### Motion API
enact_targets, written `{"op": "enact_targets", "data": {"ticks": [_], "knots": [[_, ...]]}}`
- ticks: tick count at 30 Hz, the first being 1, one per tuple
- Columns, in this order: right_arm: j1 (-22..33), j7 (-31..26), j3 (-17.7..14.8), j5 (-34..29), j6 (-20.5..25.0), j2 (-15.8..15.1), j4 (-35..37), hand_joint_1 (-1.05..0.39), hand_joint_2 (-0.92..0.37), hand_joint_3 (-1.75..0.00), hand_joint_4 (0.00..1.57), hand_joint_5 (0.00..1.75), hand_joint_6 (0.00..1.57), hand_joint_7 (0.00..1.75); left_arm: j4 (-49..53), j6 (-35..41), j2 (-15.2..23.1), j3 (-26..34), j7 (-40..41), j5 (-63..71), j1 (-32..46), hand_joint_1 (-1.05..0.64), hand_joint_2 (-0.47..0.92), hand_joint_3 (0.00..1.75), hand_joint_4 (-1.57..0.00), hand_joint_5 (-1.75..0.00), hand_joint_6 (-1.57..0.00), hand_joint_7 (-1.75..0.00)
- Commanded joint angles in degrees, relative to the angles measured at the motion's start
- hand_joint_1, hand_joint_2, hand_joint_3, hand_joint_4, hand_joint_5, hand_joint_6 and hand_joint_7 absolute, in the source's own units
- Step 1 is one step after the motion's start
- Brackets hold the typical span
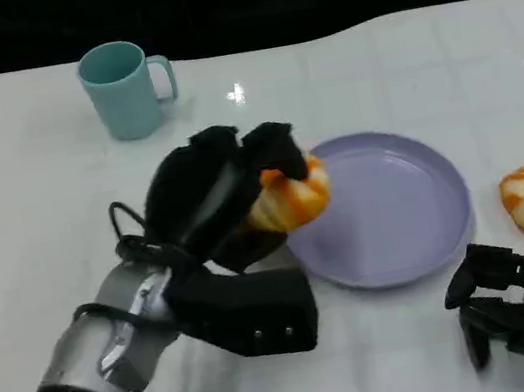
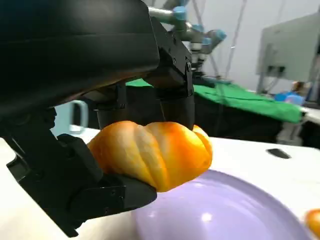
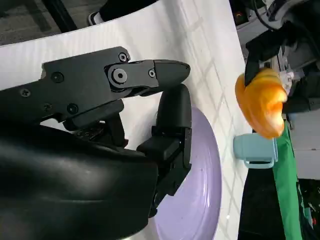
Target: Grasp the bread from the table and place it into the plate.
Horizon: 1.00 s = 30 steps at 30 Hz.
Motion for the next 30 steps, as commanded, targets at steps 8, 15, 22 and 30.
{"op": "enact_targets", "data": {"ticks": [8,15,22,30], "knots": [[-0.38,1.35,-1.33,-0.05,-0.82,-1.44,2.92,-0.55,-0.92,-0.24,0.68,1.75,0.71,1.37,9.73,-2.32,-4.39,-4.29,4.88,1.39,-8.6,-0.28,0.66,1.06,-0.86,-1.75,-0.63,-1.75],[-0.26,1.56,-1.33,0.18,-0.24,-1.29,2.52,-0.55,-0.92,-0.24,0.68,1.75,0.71,1.37,13.64,-1.91,-6.22,-6.33,3.77,1.29,-11.47,-0.29,0.7,0.98,-0.86,-1.75,-0.63,-1.75],[-0.37,1.72,-1.4,0.32,-0.4,-1.09,2.65,-0.54,-0.92,-0.24,0.68,1.75,0.72,1.36,18.27,-1.11,-8.67,-7.79,3.81,0.98,-13.85,-0.3,0.7,0.94,-0.87,-1.75,-0.68,-1.64],[-0.7,2.27,-1.56,0.46,-1.12,-0.88,3.37,-0.54,-0.92,-0.25,0.68,1.75,0.71,1.37,22.01,2.58,-10.07,-10.47,3.5,3.1,-16.17,-0.31,0.74,0.75,-0.74,-1.69,-0.69,-1.29]]}}
